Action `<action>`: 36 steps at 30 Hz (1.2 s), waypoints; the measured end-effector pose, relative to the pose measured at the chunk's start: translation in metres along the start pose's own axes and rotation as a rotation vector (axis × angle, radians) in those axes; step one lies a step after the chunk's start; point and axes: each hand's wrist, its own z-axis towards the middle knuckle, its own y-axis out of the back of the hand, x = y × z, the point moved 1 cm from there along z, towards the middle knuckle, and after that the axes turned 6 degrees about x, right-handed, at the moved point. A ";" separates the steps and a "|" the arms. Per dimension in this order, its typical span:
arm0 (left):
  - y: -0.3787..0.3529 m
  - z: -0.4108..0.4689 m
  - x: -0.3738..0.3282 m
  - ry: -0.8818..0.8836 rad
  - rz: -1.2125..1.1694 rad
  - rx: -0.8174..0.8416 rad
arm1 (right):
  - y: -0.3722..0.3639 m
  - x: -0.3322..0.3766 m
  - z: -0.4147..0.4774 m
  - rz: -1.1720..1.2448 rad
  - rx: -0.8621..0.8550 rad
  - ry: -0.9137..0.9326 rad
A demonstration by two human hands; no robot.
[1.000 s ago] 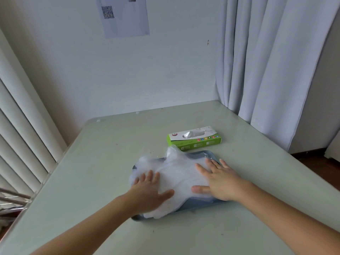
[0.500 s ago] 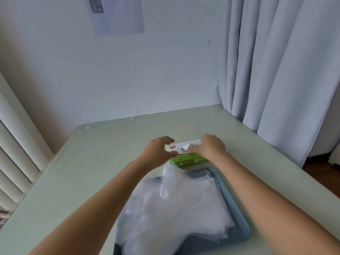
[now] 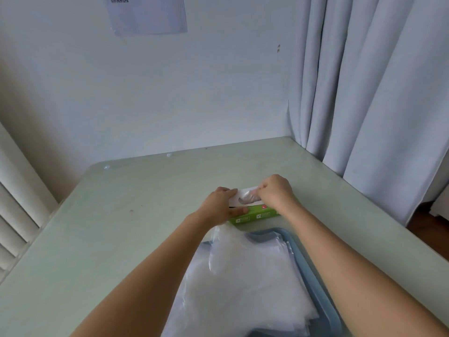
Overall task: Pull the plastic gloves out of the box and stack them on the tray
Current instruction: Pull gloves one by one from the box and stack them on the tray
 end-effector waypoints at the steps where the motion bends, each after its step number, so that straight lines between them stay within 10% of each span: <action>1: -0.001 0.000 0.000 -0.002 0.000 0.008 | 0.003 -0.001 -0.004 -0.070 -0.004 0.005; 21: -0.004 -0.005 0.001 -0.018 -0.050 -0.008 | -0.013 0.026 -0.010 -0.283 0.034 -0.097; 36: -0.005 -0.001 0.006 -0.023 -0.056 0.004 | 0.035 0.013 -0.014 0.033 0.301 0.302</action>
